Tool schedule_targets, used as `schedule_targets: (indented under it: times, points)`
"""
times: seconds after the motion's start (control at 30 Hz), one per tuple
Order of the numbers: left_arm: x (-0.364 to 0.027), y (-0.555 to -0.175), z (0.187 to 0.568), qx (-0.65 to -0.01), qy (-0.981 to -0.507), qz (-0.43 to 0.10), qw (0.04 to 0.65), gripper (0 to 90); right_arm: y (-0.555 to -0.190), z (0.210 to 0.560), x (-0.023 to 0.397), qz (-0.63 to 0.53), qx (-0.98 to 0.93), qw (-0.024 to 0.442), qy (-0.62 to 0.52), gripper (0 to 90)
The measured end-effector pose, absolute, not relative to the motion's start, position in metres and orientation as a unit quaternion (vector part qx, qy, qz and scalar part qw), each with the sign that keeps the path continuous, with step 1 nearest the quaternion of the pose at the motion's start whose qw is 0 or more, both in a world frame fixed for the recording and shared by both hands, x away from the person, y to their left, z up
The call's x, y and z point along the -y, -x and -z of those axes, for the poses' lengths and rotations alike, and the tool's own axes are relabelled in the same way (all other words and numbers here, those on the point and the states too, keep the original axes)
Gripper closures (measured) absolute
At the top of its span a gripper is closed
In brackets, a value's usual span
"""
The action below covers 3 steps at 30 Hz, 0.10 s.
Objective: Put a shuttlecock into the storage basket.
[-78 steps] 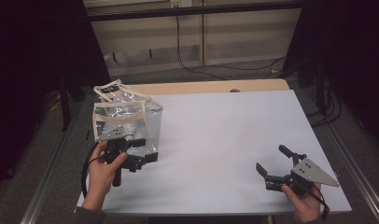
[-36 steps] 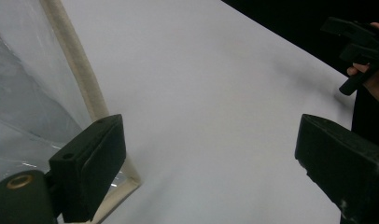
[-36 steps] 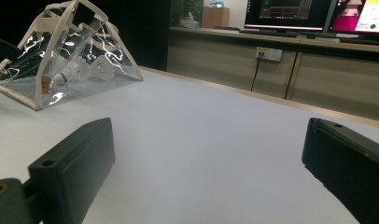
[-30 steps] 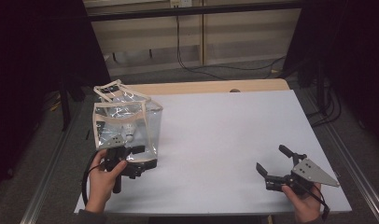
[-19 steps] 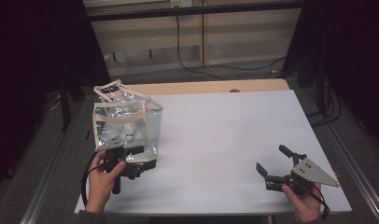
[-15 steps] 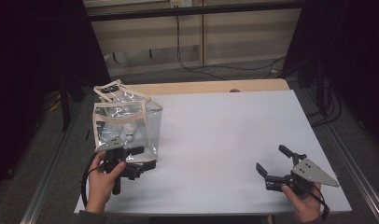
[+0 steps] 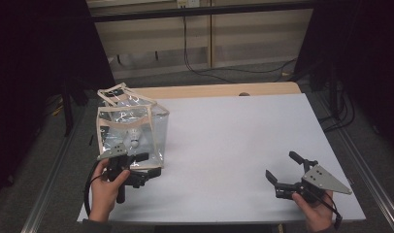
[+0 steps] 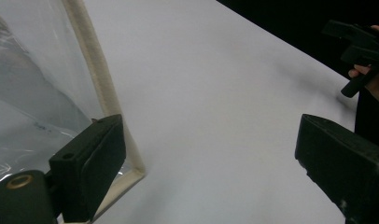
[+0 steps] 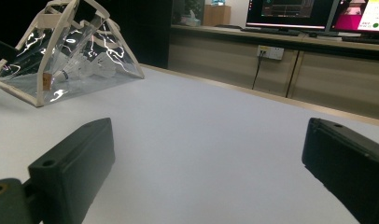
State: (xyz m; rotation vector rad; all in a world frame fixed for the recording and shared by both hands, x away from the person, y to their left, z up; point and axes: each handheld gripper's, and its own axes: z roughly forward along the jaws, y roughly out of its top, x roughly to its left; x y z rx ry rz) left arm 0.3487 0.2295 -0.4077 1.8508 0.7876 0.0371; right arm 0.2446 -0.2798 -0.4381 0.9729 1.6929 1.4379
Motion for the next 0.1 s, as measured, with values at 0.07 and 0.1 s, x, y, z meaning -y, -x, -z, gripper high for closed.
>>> schedule_targets:
  times: [0.07, 0.1]
  points:
    - [-0.2297, -0.3477, 0.4082, -0.332, -0.775, -0.017, 0.537, 8.8, -0.2445, 0.4381, 0.2795, -0.556, -0.654, 0.349, -0.376, 2.4]
    - [-0.2298, -0.3473, 0.4083, -0.331, -0.777, -0.016, 0.535, 8.8, -0.2444, 0.4381, 0.2794, -0.555, -0.654, 0.35, -0.376, 2.4]
